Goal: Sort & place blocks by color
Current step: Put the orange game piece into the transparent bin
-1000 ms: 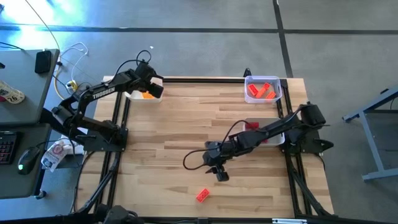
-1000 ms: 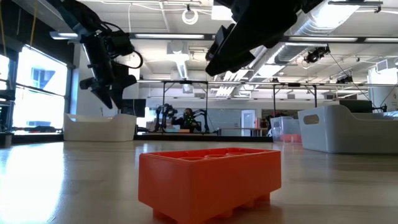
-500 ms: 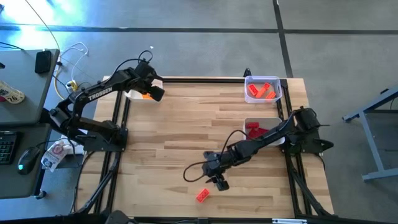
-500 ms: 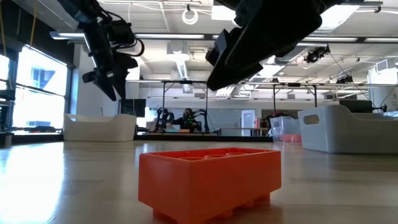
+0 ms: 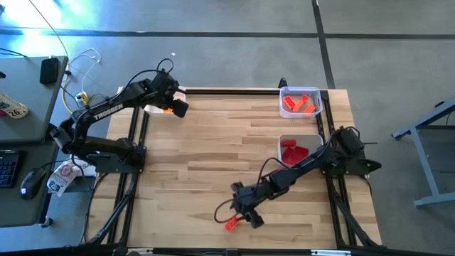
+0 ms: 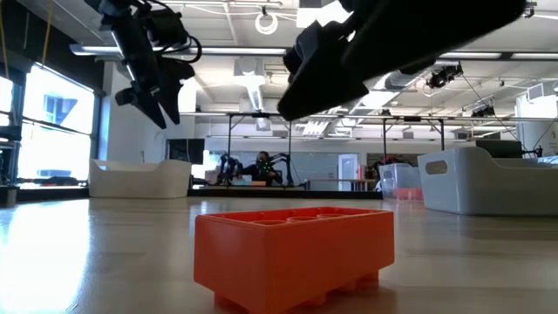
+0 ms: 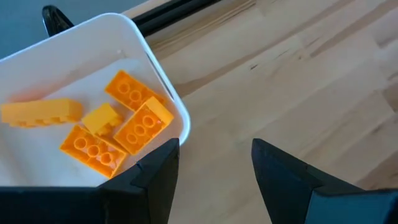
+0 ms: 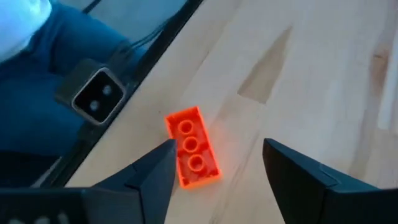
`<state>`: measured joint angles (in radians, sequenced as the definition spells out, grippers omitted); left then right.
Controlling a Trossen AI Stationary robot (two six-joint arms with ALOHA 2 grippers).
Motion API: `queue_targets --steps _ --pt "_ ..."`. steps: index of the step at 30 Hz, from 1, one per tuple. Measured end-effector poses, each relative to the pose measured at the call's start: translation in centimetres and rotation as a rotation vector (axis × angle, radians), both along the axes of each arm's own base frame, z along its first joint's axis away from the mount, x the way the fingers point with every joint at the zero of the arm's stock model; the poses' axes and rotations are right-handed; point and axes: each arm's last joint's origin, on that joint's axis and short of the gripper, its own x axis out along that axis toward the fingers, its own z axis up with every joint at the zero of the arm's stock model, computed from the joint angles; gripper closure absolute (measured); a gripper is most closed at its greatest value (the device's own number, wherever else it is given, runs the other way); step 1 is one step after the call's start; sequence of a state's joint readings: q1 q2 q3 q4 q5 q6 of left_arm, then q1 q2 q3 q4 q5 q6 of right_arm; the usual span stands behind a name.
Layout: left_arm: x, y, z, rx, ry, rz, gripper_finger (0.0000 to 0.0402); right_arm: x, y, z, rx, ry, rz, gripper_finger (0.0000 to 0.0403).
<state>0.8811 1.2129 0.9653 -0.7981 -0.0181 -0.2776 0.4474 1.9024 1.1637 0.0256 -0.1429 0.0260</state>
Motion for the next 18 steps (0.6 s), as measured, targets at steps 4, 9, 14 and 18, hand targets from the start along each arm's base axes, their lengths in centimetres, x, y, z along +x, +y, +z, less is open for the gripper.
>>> queue_targets --steps 4,9,14,18 --pt "0.1 -0.2 0.0 -0.008 0.002 -0.003 0.0213 -0.1 1.0 -0.9 -0.034 -0.029 0.060 0.0176" --pt "0.1 -0.3 0.0 -0.010 0.004 -0.006 0.0213 0.0 1.5 -2.0 -0.060 -0.029 0.050 0.0176" --pt "0.1 -0.3 0.0 -0.012 0.005 -0.006 0.0213 0.1 1.7 -3.1 -0.078 -0.020 0.065 0.0176" --pt "0.1 -0.3 0.0 -0.003 0.015 0.002 0.0213 0.2 1.8 -4.0 -0.075 -0.001 0.080 0.0176"
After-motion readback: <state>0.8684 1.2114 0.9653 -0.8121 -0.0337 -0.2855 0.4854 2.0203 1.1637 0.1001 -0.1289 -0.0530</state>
